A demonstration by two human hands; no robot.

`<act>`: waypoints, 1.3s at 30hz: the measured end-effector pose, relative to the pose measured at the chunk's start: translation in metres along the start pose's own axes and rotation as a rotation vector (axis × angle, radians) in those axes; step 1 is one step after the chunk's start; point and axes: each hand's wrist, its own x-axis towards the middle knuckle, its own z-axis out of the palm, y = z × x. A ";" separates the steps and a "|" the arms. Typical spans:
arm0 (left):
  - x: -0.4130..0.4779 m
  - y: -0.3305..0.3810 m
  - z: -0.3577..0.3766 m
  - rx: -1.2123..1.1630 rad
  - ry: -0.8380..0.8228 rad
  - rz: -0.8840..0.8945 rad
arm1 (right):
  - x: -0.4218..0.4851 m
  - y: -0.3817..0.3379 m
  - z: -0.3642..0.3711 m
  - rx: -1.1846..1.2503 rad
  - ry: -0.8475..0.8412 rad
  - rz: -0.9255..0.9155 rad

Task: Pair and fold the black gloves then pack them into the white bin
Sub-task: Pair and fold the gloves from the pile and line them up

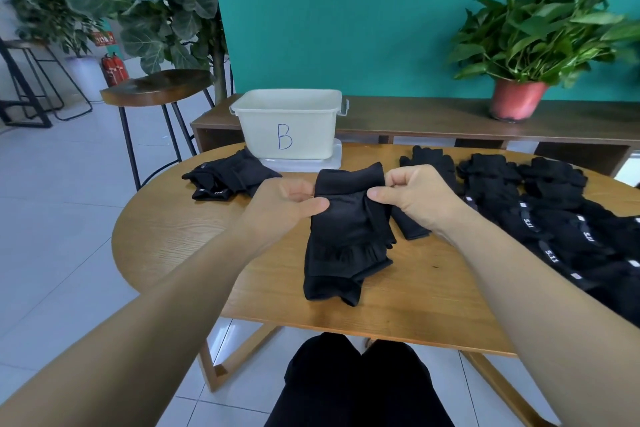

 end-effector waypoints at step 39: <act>0.053 -0.048 0.010 -0.004 -0.041 0.078 | 0.054 0.059 0.021 0.048 -0.041 -0.022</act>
